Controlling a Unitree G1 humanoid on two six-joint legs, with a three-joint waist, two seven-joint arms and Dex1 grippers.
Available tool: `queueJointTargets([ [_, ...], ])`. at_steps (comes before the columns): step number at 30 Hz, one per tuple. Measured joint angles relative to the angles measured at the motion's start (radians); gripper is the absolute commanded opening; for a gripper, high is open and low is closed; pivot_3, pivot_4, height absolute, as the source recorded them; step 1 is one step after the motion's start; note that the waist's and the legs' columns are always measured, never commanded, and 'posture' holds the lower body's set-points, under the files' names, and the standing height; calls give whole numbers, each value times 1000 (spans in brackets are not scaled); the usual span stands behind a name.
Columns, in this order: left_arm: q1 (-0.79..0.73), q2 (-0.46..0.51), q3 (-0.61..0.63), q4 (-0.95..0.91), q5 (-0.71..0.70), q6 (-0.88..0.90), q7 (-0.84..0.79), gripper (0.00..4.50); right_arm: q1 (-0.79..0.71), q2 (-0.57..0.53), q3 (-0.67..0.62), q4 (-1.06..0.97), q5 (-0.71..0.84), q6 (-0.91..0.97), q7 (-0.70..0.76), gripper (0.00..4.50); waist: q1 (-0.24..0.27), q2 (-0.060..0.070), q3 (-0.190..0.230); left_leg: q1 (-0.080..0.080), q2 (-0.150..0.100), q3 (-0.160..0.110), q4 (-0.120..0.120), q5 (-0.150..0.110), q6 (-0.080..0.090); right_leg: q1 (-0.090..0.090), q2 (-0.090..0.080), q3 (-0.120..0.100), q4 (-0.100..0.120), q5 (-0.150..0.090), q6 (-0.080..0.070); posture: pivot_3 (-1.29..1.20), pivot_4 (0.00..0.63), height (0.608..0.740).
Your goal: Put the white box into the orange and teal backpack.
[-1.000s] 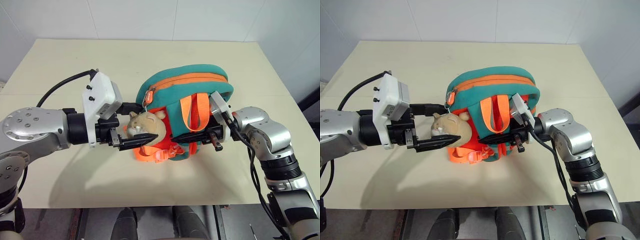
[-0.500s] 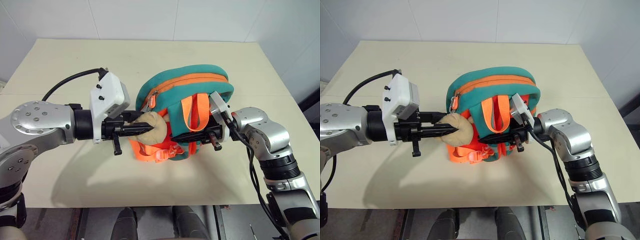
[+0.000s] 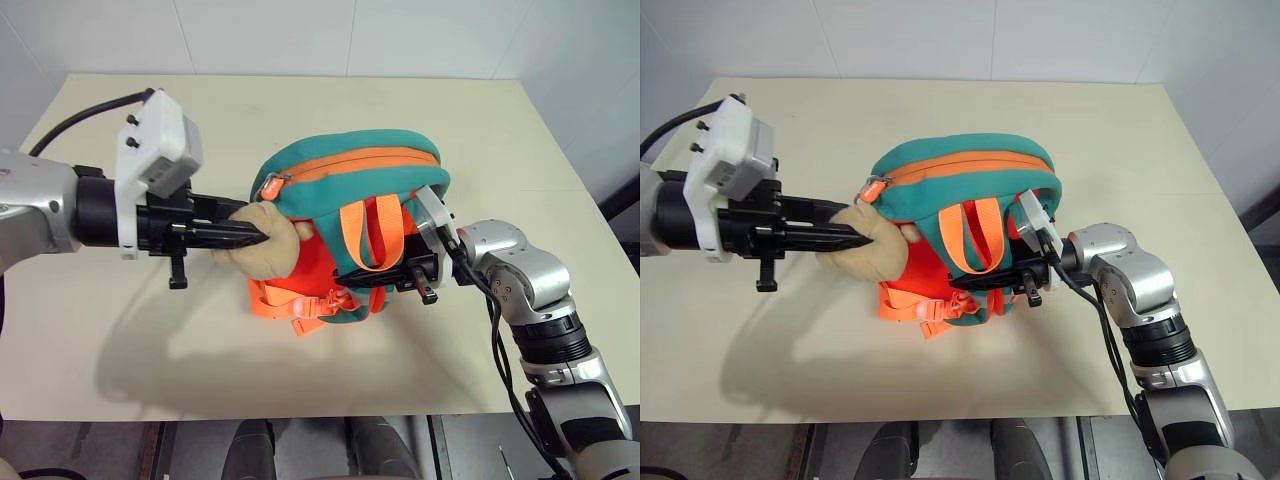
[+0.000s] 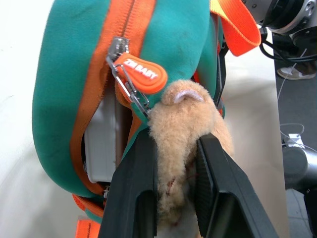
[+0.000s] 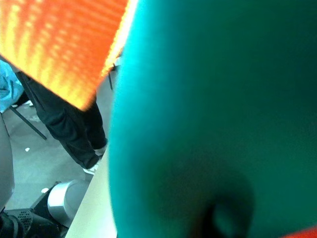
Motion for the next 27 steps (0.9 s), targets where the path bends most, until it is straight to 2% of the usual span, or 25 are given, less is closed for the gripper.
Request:
queueJointTargets([
  [6, -69, -2, -1, 115, 10, -17, -51, 550, 16, 2, 0, -18, 19, 0, -19, 0, 1, 0, 1, 0, 0, 0, 0, 0, 0, 0, 0, 0, 0, 0, 0, 0, 150, 740],
  [13, -78, -6, 6, 147, 9, -20, -71, 471, 32, 2, 0, -31, 22, 0, -34, 0, 1, 0, 1, 0, 0, 0, 0, 0, 0, 0, 0, 0, 1, 0, 0, 0, 150, 740],
  [16, -76, 3, 50, 158, 8, -19, -76, 438, 41, -1, 0, -31, 23, 2, -36, 0, 2, 0, 1, 0, 0, 0, 1, 0, 0, 0, 0, 0, 2, 0, 0, 0, 150, 740],
  [18, -49, 19, 87, 156, 1, -5, -87, 438, 42, -2, 0, -35, 23, 3, -39, 0, 2, 1, 1, 0, 0, 0, 1, 0, 0, 0, 0, 0, 2, 0, 0, 0, 150, 740],
  [22, 108, 114, 206, 132, 4, 24, -162, 438, 63, -15, 0, -46, 18, 12, -40, 0, 1, 1, 1, 0, 0, 0, 1, 0, 0, 0, 0, -1, 2, -1, 0, 0, 150, 740],
  [27, 203, 138, 303, 140, 33, 21, -193, 437, 63, -18, 1, -48, 18, 18, -39, 0, 5, 1, 2, 0, 0, 0, 2, 0, 0, 1, 0, -1, 2, 0, 0, 0, 150, 740],
])
